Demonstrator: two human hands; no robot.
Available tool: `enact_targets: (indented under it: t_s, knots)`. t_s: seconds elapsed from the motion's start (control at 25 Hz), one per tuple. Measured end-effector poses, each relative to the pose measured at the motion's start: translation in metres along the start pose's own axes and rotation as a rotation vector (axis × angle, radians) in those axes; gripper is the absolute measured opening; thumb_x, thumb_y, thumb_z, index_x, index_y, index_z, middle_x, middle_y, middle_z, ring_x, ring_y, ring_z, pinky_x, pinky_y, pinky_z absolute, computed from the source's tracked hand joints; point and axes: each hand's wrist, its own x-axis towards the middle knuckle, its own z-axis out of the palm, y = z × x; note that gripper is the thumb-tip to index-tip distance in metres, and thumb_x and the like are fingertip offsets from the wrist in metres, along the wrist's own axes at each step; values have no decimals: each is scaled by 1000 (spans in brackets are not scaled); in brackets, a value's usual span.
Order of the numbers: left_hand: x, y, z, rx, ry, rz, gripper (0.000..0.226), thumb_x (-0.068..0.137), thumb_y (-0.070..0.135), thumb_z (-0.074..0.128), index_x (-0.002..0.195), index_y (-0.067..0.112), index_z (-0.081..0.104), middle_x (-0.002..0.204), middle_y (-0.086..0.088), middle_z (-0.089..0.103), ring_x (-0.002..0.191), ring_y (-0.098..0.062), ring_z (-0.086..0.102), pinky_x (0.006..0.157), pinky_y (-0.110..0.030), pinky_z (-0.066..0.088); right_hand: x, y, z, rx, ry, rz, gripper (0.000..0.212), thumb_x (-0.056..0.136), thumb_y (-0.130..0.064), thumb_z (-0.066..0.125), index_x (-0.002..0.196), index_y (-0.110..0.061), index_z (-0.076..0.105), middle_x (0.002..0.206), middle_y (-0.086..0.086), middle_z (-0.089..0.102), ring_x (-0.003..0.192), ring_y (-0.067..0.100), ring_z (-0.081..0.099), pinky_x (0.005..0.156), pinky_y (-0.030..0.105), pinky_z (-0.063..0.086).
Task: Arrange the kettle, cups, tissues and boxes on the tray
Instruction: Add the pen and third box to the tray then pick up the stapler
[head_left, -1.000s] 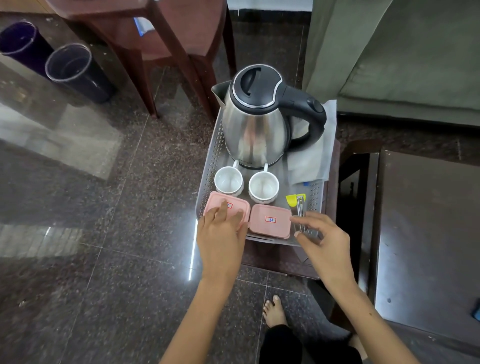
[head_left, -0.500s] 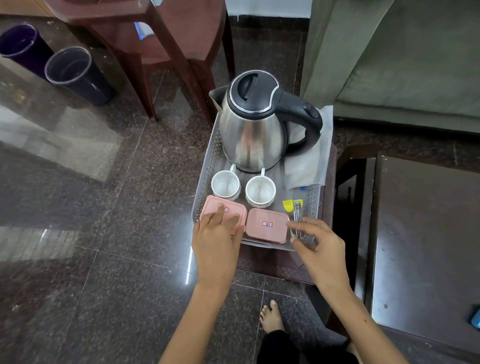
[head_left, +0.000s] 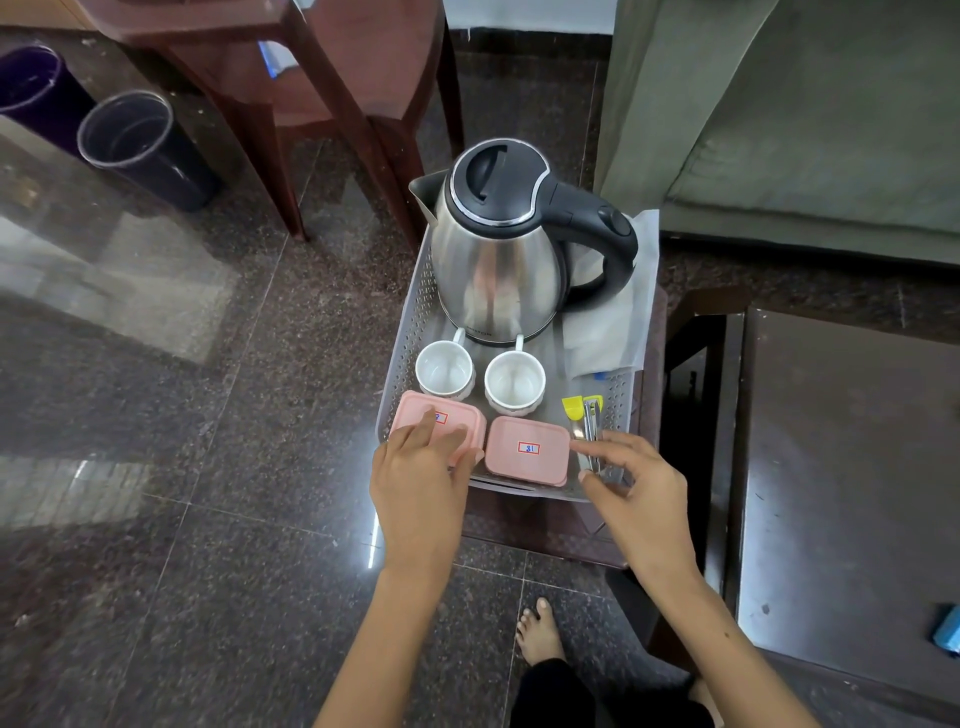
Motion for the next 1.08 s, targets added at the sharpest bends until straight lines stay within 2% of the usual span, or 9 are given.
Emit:
enact_targets:
  t_s: [0.28, 0.36, 0.48, 0.56, 0.68, 0.8, 0.88, 0.96, 1.08]
  knots:
    - [-2, 5, -2, 76, -36, 48, 30, 67, 27, 82, 93, 15, 74, 111, -12, 69, 95, -34, 62, 83, -40, 47, 2, -1, 0, -4, 0, 10, 40, 77, 5, 66, 96, -29, 72, 114, -2, 58, 93, -6, 56, 71, 15, 50]
    - [-7, 14, 3, 72, -43, 176, 24, 78, 30, 69, 98, 16, 72, 112, -11, 67, 98, -32, 60, 87, -38, 41, 3, -2, -1, 4, 4, 3, 40, 76, 5, 66, 96, -29, 73, 114, -2, 59, 92, -6, 57, 73, 24, 54]
    - [-13, 32, 17, 88, -222, 419, 34, 88, 44, 48, 99, 21, 71, 111, -9, 67, 100, -30, 61, 87, -35, 36, 5, -4, -4, -1, 16, -6, 40, 76, 4, 67, 96, -30, 72, 112, -3, 59, 85, -3, 59, 74, 31, 56]
    - [-10, 34, 24, 89, -325, 467, 44, 92, 52, 38, 100, 24, 72, 111, -9, 64, 104, -28, 58, 91, -34, 35, 6, -5, -6, -13, 24, -3, 39, 76, 3, 67, 97, -29, 73, 111, -3, 59, 79, 3, 59, 74, 32, 56]
    - [-7, 31, 26, 113, -348, 509, 46, 92, 52, 36, 94, 25, 73, 103, -8, 61, 100, -28, 56, 90, -34, 34, 8, -5, -9, -59, 30, -12, 38, 76, 2, 67, 99, -27, 73, 111, -4, 58, 78, 12, 60, 76, 37, 56]
    - [-8, 33, 22, 119, -317, 490, 37, 89, 45, 44, 92, 20, 71, 101, -8, 61, 98, -29, 56, 89, -33, 34, 11, -12, -9, -225, 10, -23, 37, 76, -1, 65, 101, -27, 73, 113, 0, 60, 87, 18, 63, 81, 39, 54]
    - [-10, 33, 19, 72, -246, 458, 27, 86, 34, 54, 101, 15, 67, 110, -10, 60, 101, -31, 55, 90, -33, 34, 19, -25, -9, -380, -72, -34, 35, 77, -5, 62, 101, -27, 73, 110, 5, 61, 90, 24, 63, 81, 38, 52]
    - [-11, 34, 13, 27, -184, 407, 31, 83, 27, 58, 111, 13, 62, 120, -12, 57, 106, -31, 52, 93, -32, 33, 31, -37, -9, -550, -176, -13, 31, 80, -9, 59, 102, -26, 71, 108, 9, 61, 94, 32, 62, 81, 40, 52]
    - [-12, 40, 6, -36, -158, 318, 42, 85, 32, 47, 122, 13, 56, 125, -9, 55, 111, -28, 51, 97, -32, 34, 50, -46, -1, -807, -248, 14, 29, 86, -7, 53, 109, -17, 66, 113, 12, 60, 102, 35, 60, 81, 38, 50]
